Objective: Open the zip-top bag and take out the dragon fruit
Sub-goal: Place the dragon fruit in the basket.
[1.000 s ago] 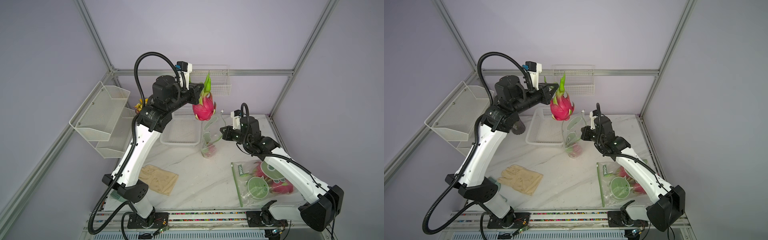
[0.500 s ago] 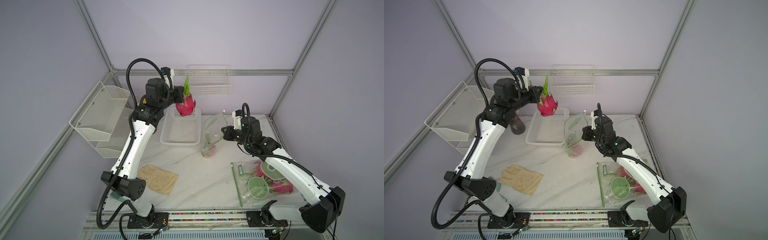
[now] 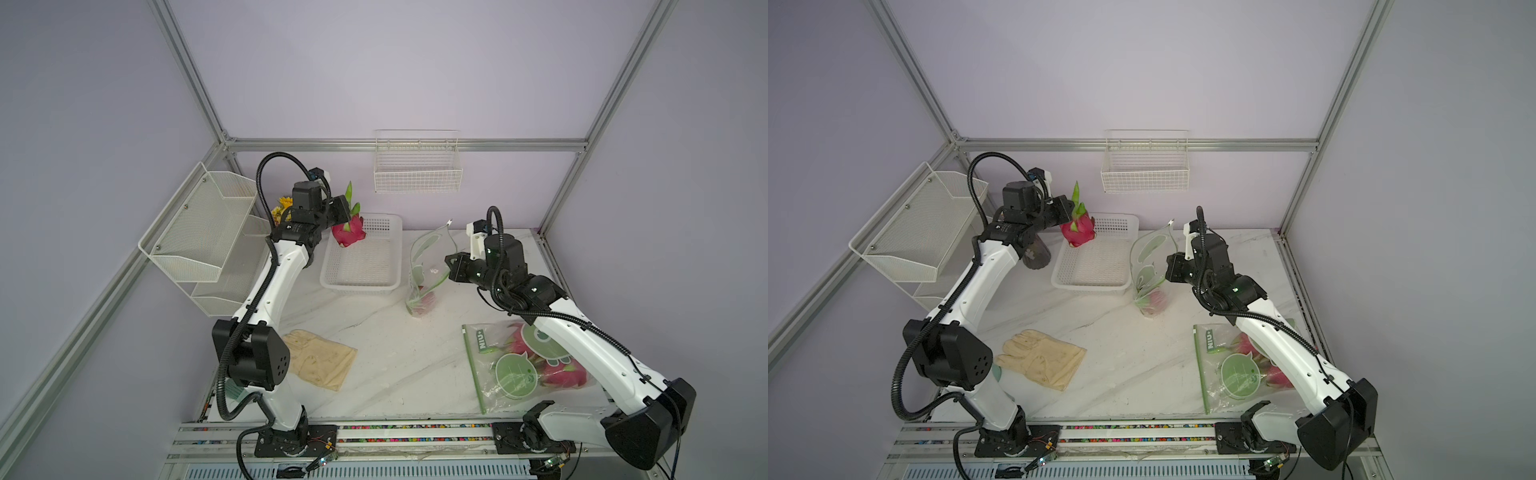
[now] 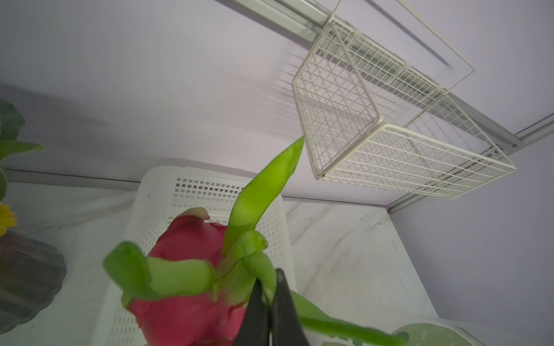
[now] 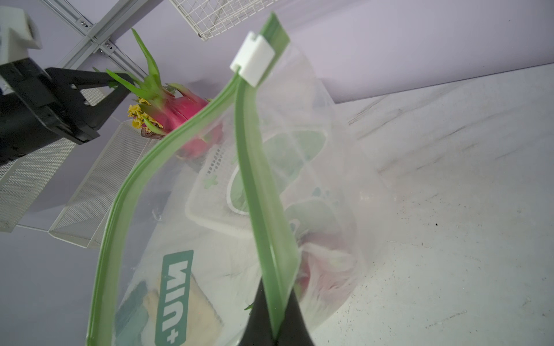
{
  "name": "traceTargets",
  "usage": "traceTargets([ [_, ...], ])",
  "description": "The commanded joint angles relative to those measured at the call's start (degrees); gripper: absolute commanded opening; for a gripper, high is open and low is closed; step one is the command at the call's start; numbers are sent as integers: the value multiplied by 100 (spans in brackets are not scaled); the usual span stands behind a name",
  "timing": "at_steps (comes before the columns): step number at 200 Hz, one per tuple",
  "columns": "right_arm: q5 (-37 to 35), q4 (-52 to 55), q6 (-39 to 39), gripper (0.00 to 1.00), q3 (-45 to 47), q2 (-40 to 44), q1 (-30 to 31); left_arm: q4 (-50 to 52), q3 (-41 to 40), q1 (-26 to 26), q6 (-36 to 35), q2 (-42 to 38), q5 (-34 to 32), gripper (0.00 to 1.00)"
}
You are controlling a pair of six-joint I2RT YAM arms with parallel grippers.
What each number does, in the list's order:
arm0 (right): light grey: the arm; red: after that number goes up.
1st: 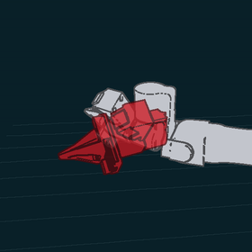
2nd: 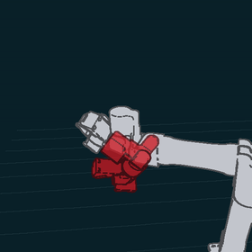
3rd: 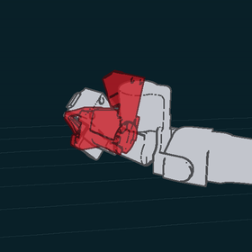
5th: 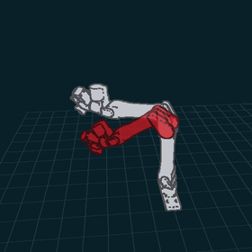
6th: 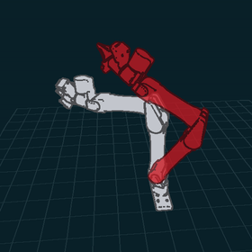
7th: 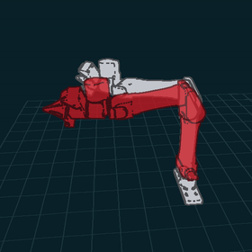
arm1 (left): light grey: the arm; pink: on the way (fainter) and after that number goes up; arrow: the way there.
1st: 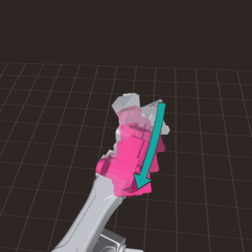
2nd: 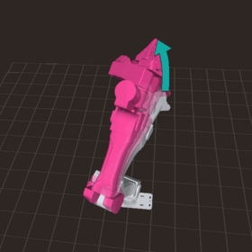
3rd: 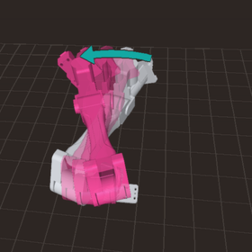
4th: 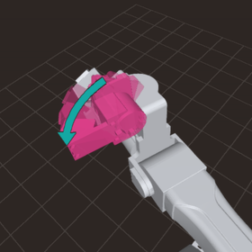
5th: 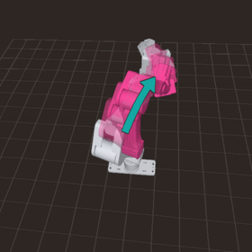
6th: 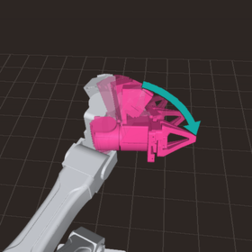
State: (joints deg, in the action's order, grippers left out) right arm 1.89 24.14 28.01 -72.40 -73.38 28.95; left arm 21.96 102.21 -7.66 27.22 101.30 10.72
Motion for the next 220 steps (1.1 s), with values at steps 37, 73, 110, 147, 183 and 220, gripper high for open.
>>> traceTargets([
  [37,-132,95,-92,0,-93,200,-4,-482,576,177,134,993,95,0],
  [73,-144,149,-115,0,-139,229,-21,-349,1049,171,126,1580,96,0],
  [110,-184,204,-151,0,-161,324,-30,-287,1467,211,117,2026,6,0],
  [147,-203,212,-171,0,-176,419,-39,-213,1827,286,151,2369,-78,0],
  [183,-223,214,-181,0,-169,440,-39,-148,1997,390,265,2612,-51,0],
  [220,-232,211,-189,0,-180,435,-38,77,2350,476,345,2879,-1,4],
])
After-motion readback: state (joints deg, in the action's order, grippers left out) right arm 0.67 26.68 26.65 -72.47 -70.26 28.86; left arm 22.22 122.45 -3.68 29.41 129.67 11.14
